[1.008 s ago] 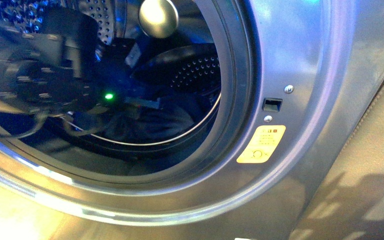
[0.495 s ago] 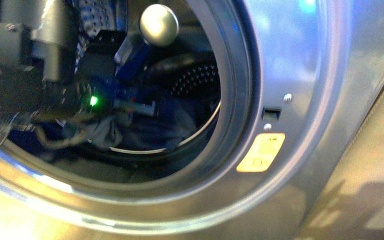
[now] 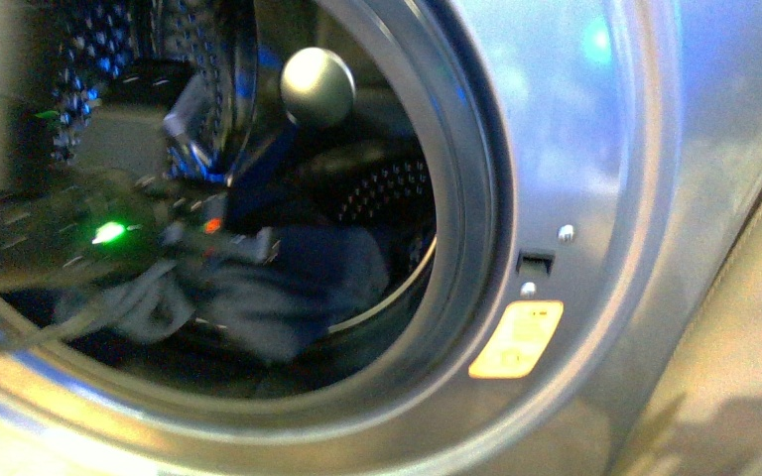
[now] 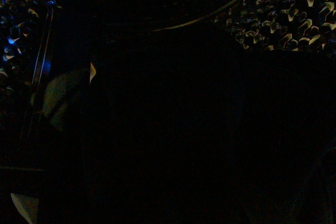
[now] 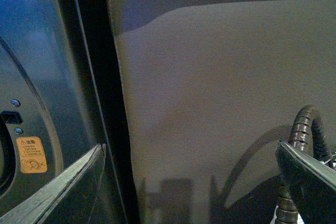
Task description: Collect clothes from washing machine
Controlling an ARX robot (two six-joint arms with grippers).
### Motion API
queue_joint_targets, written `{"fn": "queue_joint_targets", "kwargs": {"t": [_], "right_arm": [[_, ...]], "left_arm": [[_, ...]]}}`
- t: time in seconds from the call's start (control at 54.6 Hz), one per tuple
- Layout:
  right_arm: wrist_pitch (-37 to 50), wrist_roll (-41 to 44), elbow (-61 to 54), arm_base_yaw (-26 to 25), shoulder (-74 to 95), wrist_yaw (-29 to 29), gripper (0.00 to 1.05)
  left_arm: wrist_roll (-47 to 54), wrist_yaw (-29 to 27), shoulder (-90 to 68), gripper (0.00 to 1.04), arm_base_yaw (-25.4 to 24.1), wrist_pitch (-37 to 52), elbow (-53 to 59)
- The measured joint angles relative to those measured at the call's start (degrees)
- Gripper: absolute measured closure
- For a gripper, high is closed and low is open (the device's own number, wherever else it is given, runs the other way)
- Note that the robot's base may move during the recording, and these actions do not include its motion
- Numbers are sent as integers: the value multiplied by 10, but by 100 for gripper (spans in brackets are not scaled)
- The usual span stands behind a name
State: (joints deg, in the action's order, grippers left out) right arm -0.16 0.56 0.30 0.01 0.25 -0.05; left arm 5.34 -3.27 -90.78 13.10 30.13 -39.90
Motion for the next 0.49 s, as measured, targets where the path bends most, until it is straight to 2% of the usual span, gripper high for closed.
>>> {"fn": "queue_joint_targets", "kwargs": {"t": [0.495], "right_arm": [[0, 0, 0, 0, 0, 0, 8]], "left_arm": [[-15, 40, 142, 90, -9, -45, 43]]}}
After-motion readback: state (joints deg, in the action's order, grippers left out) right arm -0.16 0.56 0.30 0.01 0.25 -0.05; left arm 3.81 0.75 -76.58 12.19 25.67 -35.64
